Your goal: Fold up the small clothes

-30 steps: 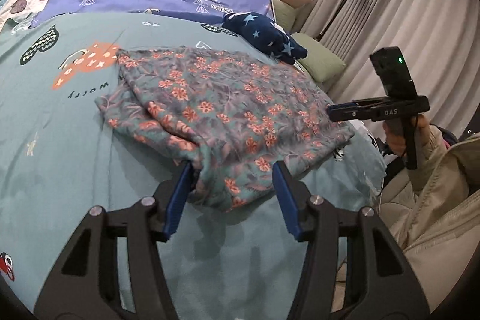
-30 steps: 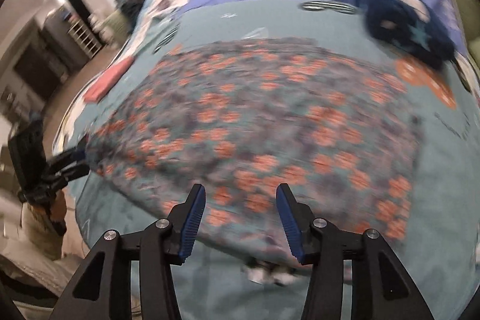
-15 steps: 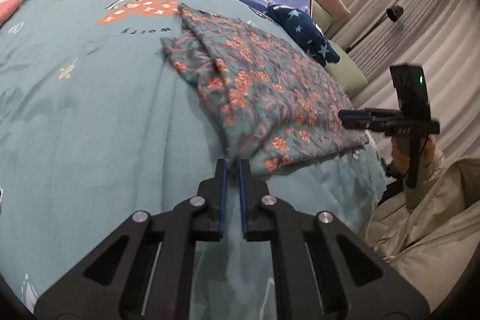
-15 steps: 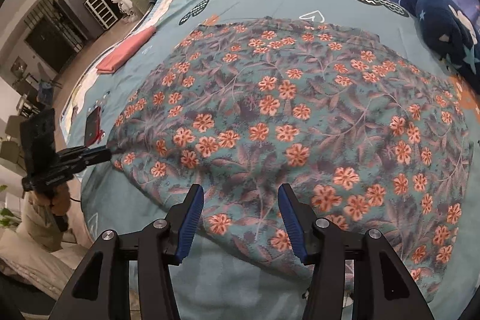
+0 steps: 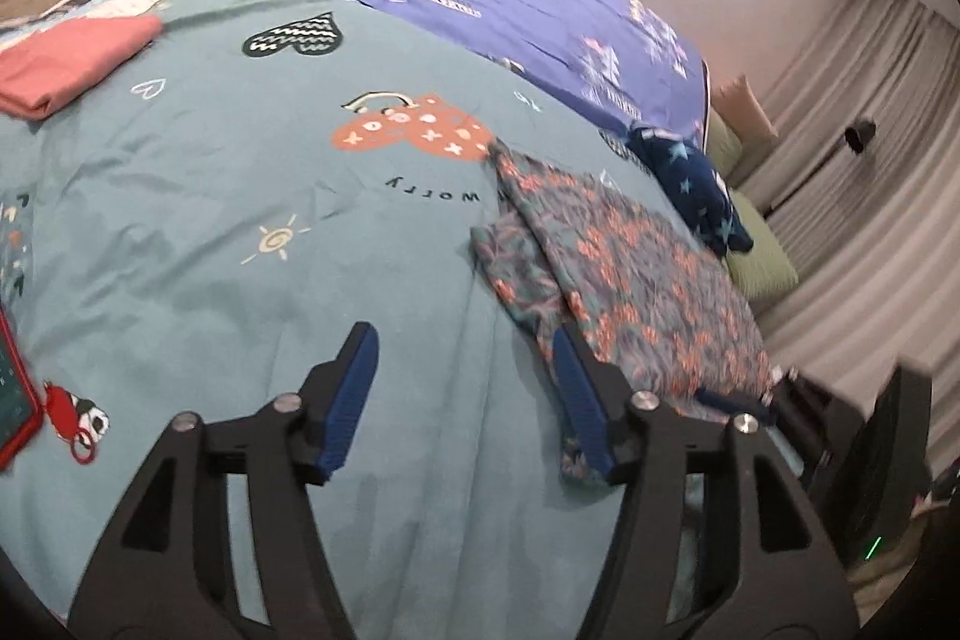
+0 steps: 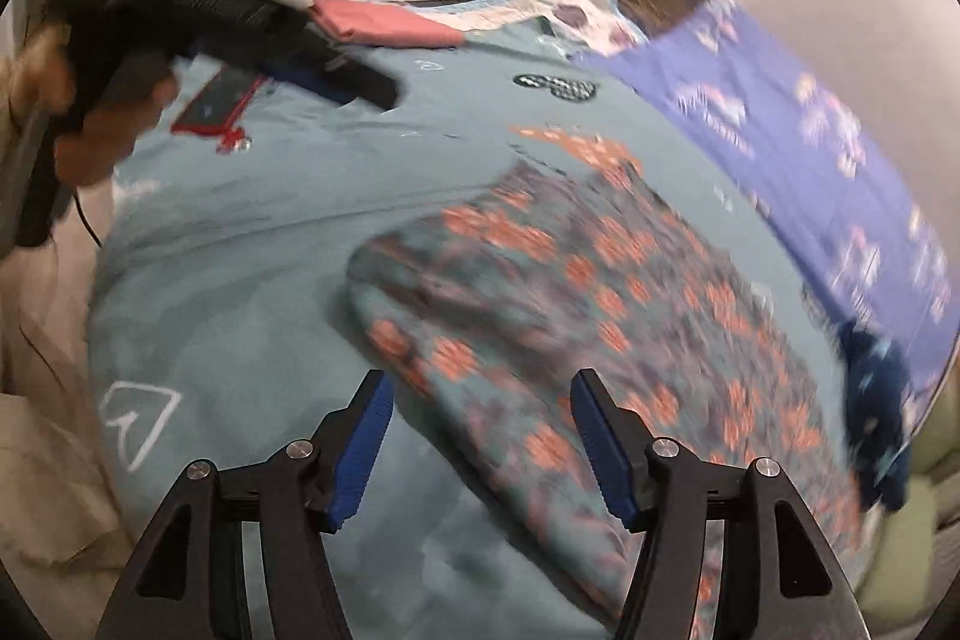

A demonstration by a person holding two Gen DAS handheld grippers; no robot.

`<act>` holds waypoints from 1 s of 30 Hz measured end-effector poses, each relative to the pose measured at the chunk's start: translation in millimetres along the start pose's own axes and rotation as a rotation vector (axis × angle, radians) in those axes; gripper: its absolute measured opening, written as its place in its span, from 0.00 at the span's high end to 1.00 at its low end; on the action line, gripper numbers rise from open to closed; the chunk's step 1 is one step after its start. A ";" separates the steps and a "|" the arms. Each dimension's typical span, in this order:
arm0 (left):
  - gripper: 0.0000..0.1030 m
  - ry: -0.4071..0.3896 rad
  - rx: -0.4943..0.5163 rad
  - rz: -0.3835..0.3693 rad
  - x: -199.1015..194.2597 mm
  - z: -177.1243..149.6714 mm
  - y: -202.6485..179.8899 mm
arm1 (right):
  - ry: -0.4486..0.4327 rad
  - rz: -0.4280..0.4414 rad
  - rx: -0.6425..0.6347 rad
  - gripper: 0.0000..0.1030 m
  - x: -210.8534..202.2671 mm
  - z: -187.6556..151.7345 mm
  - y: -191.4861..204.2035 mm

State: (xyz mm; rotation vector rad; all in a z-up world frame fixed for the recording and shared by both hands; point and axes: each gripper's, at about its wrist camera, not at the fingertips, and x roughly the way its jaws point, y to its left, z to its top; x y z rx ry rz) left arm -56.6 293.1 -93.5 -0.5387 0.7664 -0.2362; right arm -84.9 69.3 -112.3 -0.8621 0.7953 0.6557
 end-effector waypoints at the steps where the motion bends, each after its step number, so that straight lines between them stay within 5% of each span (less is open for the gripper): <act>1: 0.38 -0.002 -0.013 -0.005 1.9 -0.4 2.4 | -0.007 -0.033 -0.032 0.39 3.2 2.1 9.5; 8: 0.37 -0.009 -0.094 0.014 15.1 10.1 25.9 | -0.045 -0.224 -0.179 0.39 29.6 14.0 46.0; 15: 0.37 0.011 -0.143 -0.057 44.1 39.4 37.5 | -0.073 -0.288 -0.167 0.41 49.8 26.8 52.3; 20: 0.26 0.180 -0.136 -0.209 95.8 60.9 23.7 | -0.052 -0.180 -0.102 0.70 52.9 28.7 44.6; 22: 0.25 0.235 -0.128 -0.215 115.5 64.8 16.2 | -0.051 -0.147 -0.074 0.77 52.7 28.0 40.2; 28: 0.25 0.266 -0.066 -0.214 158.6 81.9 -6.8 | -0.061 -0.009 0.081 0.82 50.6 27.5 10.5; 30: 0.34 0.271 -0.079 -0.243 166.6 89.6 -11.6 | -0.060 0.015 0.105 0.83 50.9 27.6 7.3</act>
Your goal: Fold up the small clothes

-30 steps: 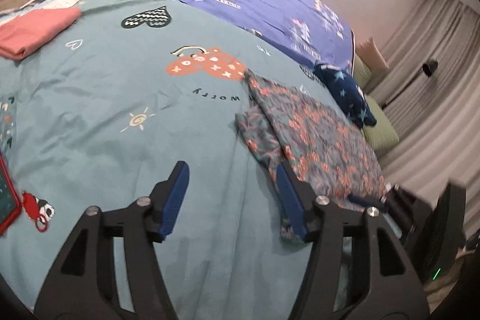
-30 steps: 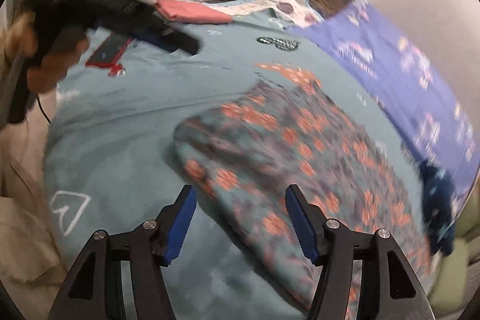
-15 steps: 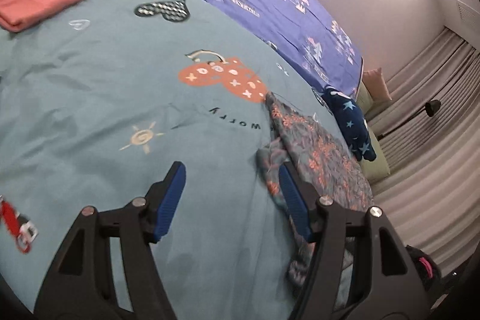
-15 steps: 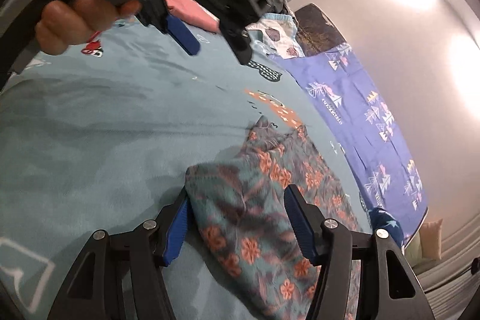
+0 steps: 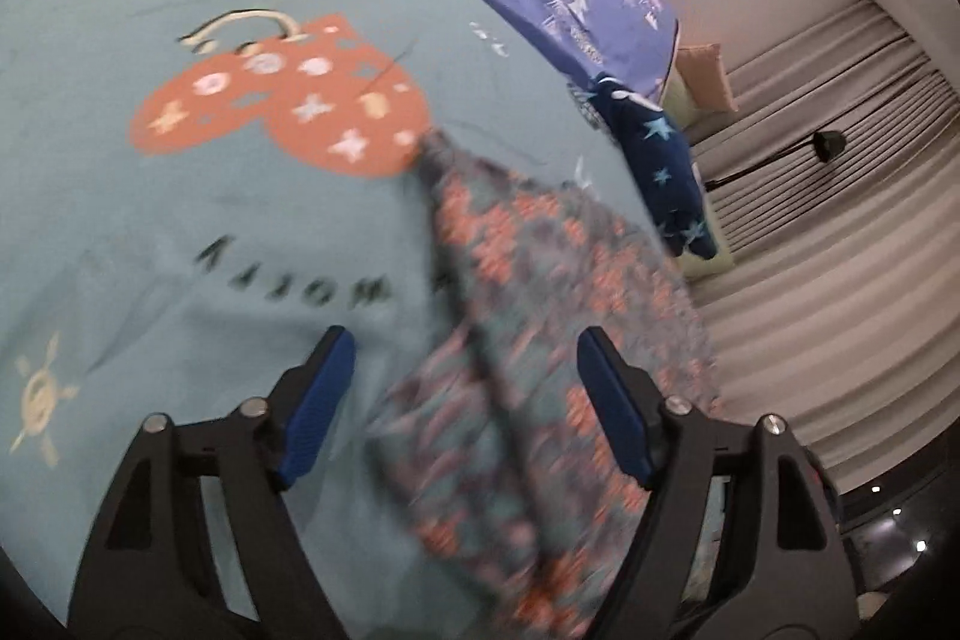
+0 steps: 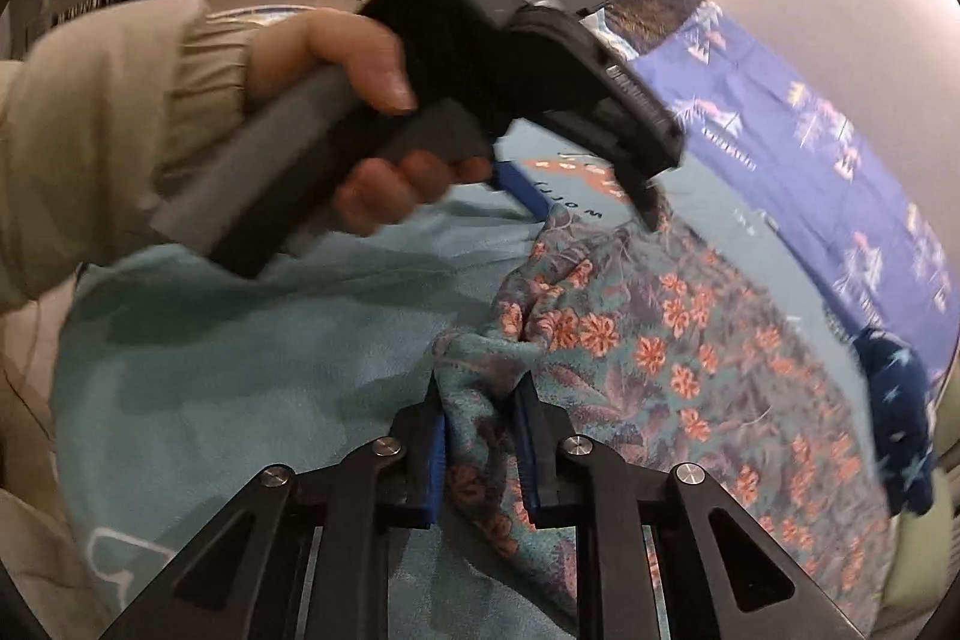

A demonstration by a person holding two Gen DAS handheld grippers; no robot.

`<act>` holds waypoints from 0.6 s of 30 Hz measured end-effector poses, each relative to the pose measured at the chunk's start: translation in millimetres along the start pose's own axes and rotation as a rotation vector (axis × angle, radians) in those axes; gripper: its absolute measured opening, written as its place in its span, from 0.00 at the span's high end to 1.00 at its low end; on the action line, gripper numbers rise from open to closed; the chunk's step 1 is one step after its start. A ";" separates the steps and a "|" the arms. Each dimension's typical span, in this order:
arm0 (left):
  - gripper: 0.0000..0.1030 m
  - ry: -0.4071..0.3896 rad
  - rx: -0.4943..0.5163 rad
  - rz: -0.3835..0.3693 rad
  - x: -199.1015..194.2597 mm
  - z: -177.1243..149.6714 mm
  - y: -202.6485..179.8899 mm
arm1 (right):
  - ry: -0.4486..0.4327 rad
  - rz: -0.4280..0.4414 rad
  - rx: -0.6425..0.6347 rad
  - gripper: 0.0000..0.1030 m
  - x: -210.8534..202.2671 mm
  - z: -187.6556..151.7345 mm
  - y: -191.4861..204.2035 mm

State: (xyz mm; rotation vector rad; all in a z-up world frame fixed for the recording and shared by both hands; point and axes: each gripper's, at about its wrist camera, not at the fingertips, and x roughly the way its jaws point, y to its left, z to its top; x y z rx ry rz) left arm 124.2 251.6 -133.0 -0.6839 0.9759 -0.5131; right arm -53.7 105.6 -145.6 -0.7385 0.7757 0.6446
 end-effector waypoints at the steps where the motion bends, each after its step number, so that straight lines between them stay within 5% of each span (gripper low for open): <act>1: 0.40 0.003 0.001 0.002 3.0 3.8 -2.0 | -0.001 0.004 0.005 0.83 -0.8 0.5 0.1; 3: 0.82 0.016 0.024 -0.002 9.0 9.3 -6.8 | -0.004 0.013 0.016 0.83 -1.1 0.4 -1.2; 4: 0.93 0.022 0.041 0.003 11.4 10.8 -9.6 | -0.004 0.019 0.023 0.83 -0.8 0.4 -2.8; 18: 0.96 -0.002 0.110 0.128 -0.8 37.6 -52.4 | -0.066 0.202 0.289 0.86 -23.3 -2.4 -55.7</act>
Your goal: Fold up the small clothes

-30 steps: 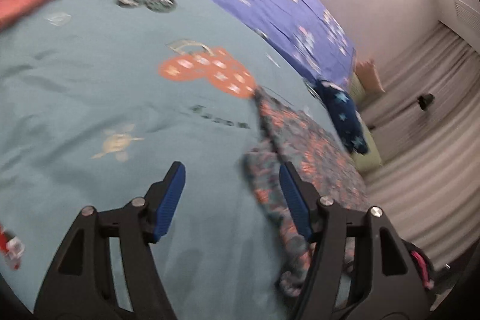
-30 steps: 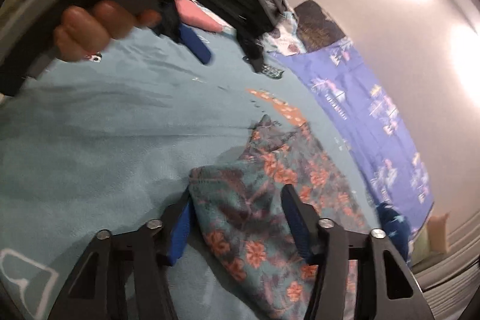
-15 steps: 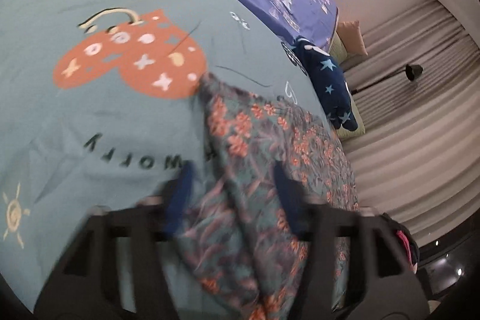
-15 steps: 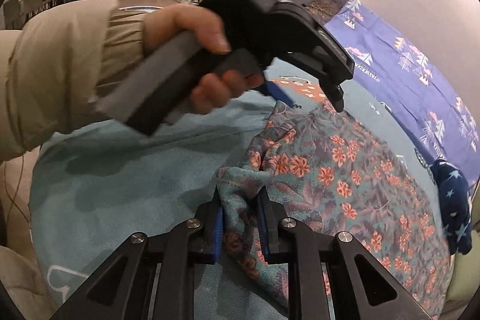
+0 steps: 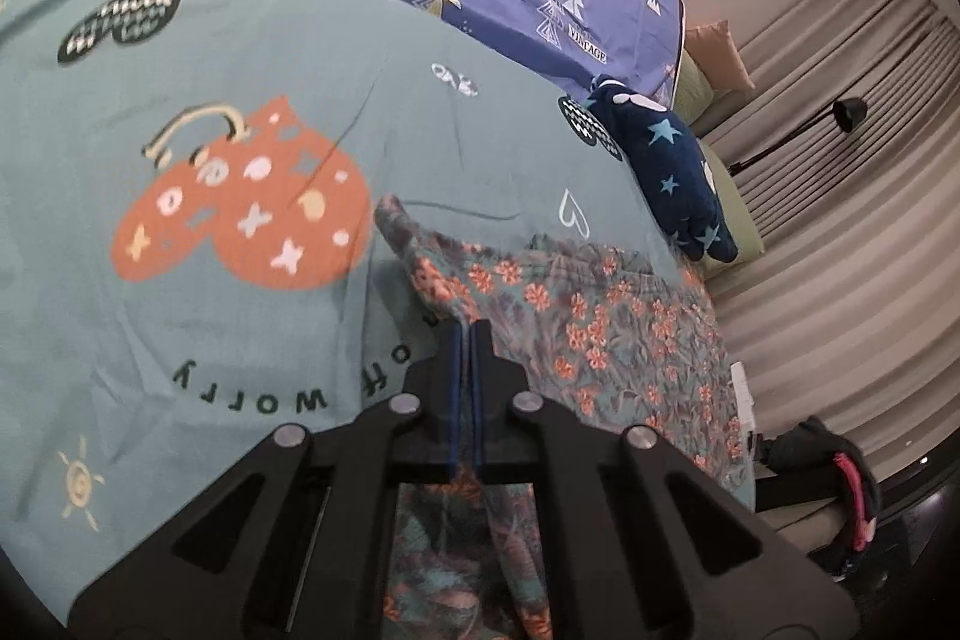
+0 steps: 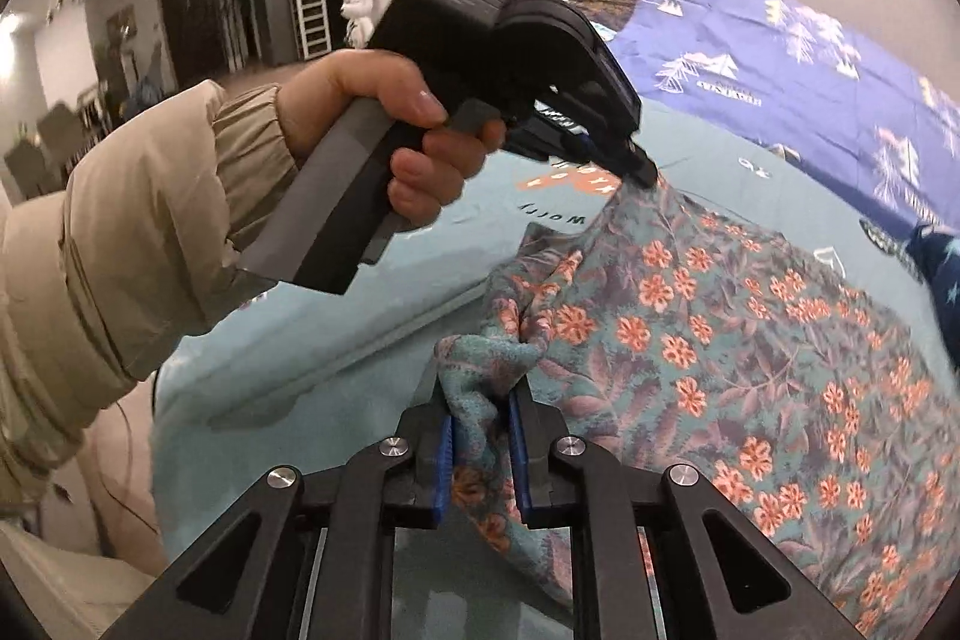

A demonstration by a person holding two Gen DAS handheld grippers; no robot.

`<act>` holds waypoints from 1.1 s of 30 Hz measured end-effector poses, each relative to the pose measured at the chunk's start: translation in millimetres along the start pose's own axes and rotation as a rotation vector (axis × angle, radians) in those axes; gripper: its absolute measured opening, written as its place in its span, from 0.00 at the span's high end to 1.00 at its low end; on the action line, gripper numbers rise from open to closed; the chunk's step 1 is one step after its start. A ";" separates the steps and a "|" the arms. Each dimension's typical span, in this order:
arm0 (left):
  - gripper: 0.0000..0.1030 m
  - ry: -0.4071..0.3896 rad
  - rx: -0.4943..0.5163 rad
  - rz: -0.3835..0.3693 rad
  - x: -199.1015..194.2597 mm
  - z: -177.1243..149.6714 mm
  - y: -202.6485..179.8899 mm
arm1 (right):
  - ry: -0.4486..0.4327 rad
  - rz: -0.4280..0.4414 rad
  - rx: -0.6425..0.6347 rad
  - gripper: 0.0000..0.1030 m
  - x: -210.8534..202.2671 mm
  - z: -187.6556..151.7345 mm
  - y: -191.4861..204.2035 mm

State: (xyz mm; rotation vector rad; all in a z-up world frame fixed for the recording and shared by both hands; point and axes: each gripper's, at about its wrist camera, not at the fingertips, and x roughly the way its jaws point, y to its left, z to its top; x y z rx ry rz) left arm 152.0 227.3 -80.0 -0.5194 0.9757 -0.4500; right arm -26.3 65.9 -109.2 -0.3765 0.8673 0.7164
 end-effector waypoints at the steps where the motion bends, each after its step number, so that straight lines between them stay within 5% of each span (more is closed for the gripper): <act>1: 0.96 0.010 0.001 0.011 0.8 0.4 -0.6 | -0.004 0.005 0.010 0.86 -1.5 -0.1 -2.6; 4: 0.82 0.020 0.001 0.119 3.2 -5.1 7.6 | 0.013 0.013 0.004 0.86 1.0 -1.6 -5.0; 6: 0.54 0.046 -0.049 0.131 6.2 -14.8 24.0 | 0.027 0.004 -0.029 0.86 5.4 -5.4 0.3; 9: 0.50 0.090 -0.117 0.103 7.6 -33.3 44.1 | 0.046 -0.037 -0.127 0.78 10.9 -13.5 16.4; 13: 0.42 0.090 -0.109 0.052 3.4 -43.3 44.7 | 0.035 -0.158 -0.352 0.48 12.1 -34.0 48.9; 17: 0.41 0.114 -0.067 0.041 15.5 -37.6 31.5 | 0.036 -0.287 -0.435 0.47 22.9 -43.9 62.0; 20: 0.47 0.116 -0.086 0.018 21.1 -29.5 29.9 | 0.016 -0.404 -0.447 0.47 34.5 -38.8 66.0; 21: 0.77 0.118 -0.092 0.002 22.1 -26.9 29.4 | 0.014 -0.420 -0.447 0.48 37.8 -37.4 66.1; 22: 0.98 0.129 -0.095 -0.012 23.8 -24.6 28.1 | 0.012 -0.426 -0.433 0.64 42.6 -34.4 65.0; 23: 0.96 0.145 -0.098 -0.008 25.5 -23.6 26.0 | 0.016 -0.418 -0.417 0.92 43.4 -32.6 64.6; 33: 0.96 0.116 -0.003 0.016 15.1 7.0 -29.1 | -0.085 -0.263 -0.107 0.92 -11.2 -4.8 4.3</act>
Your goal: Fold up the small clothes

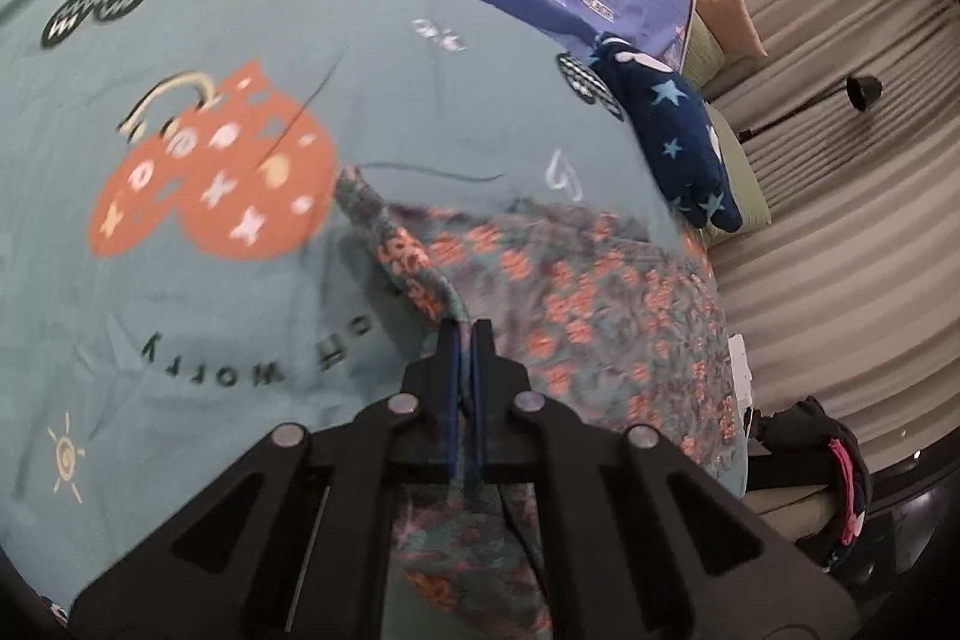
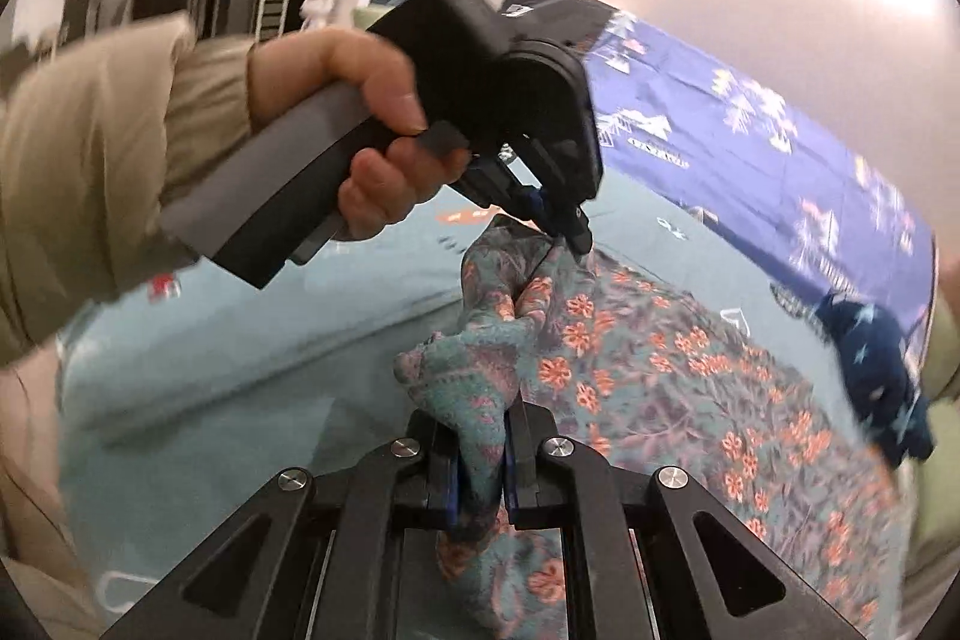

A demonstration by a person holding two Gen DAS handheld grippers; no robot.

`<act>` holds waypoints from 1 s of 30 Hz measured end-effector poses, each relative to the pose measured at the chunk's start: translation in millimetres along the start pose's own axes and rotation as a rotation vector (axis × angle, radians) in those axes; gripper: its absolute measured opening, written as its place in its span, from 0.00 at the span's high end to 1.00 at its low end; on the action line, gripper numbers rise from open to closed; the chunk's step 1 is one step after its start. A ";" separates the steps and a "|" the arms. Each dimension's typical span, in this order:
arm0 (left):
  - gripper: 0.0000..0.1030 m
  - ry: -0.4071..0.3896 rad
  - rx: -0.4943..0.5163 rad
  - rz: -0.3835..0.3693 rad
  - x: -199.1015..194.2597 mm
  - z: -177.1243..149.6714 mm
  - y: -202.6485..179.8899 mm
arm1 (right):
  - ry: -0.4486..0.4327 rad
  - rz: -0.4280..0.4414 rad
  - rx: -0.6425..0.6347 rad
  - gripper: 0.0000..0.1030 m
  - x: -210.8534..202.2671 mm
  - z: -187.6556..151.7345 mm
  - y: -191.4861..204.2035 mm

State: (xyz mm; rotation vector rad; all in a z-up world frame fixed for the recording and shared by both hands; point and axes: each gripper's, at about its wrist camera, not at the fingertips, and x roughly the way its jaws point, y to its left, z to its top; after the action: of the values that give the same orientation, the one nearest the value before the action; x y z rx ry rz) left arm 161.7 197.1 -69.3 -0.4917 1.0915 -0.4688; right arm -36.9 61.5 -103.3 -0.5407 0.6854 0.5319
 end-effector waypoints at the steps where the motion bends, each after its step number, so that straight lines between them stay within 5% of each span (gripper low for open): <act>1: 0.96 0.003 0.016 0.007 -0.1 3.0 -7.7 | -0.007 0.020 0.044 0.92 -2.5 1.4 -11.5; 7: 0.96 0.043 0.071 0.058 10.2 21.7 -52.7 | -0.048 0.086 0.231 0.92 -20.4 5.0 -62.6; 18: 0.96 0.087 0.234 0.058 53.5 41.6 -181.6 | -0.145 0.022 0.455 0.92 -69.9 -19.5 -149.0; 30: 0.96 0.239 0.453 0.005 174.5 0.7 -320.0 | -0.183 -0.114 0.675 0.92 -126.0 -119.6 -236.2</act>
State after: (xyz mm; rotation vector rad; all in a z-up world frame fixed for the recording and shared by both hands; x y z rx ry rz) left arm 192.5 -160.4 -5.0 -0.0337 1.1698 -0.7619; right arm -27.2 -221.0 -25.3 0.1022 0.6093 0.2129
